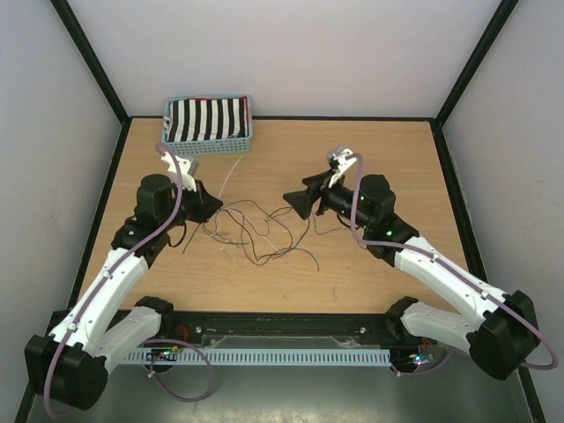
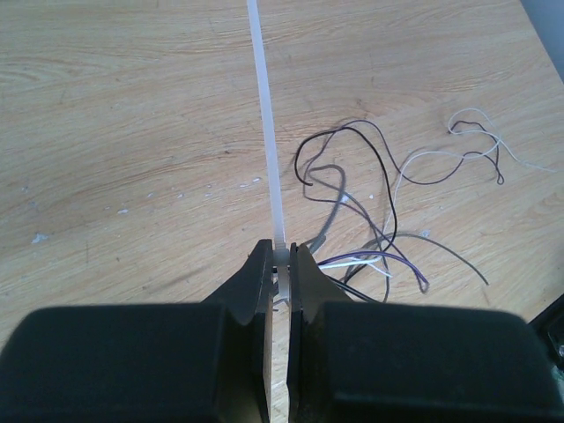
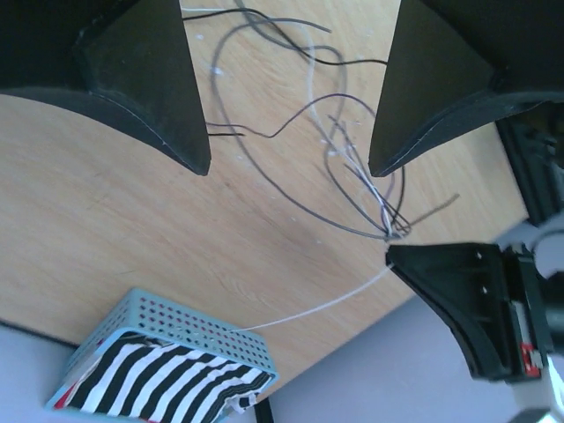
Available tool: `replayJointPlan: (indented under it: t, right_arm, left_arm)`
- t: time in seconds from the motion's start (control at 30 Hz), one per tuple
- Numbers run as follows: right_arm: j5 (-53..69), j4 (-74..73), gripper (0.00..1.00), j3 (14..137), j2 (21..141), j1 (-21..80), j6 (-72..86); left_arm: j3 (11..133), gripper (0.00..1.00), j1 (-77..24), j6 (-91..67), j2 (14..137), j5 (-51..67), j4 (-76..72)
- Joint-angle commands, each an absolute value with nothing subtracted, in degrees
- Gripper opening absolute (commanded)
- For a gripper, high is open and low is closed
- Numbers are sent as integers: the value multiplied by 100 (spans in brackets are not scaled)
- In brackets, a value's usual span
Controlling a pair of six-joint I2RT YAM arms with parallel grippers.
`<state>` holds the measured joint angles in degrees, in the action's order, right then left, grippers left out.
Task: Zip-tie the wires
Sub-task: Adjust the cable at the center of the board.
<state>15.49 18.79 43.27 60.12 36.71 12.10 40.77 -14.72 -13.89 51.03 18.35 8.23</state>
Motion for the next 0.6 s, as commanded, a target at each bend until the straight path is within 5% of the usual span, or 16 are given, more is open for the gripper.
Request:
replayJointPlan:
  t: [0.0,0.1,0.57]
  right_arm:
    - [1544,2631,80,4226,6386,3655,3030]
    - [1396,3235,74,4168,6816,3728,4102]
    - [1131,4345,80,4701,8204,4393,5293]
  left_arm:
    - [3998,0,-1490,-1316,5079,2134,359]
    - [3963,0,-1566,-1289,5058,2222,224]
    - [3980,0,-2185,-949,5253,2141,-54]
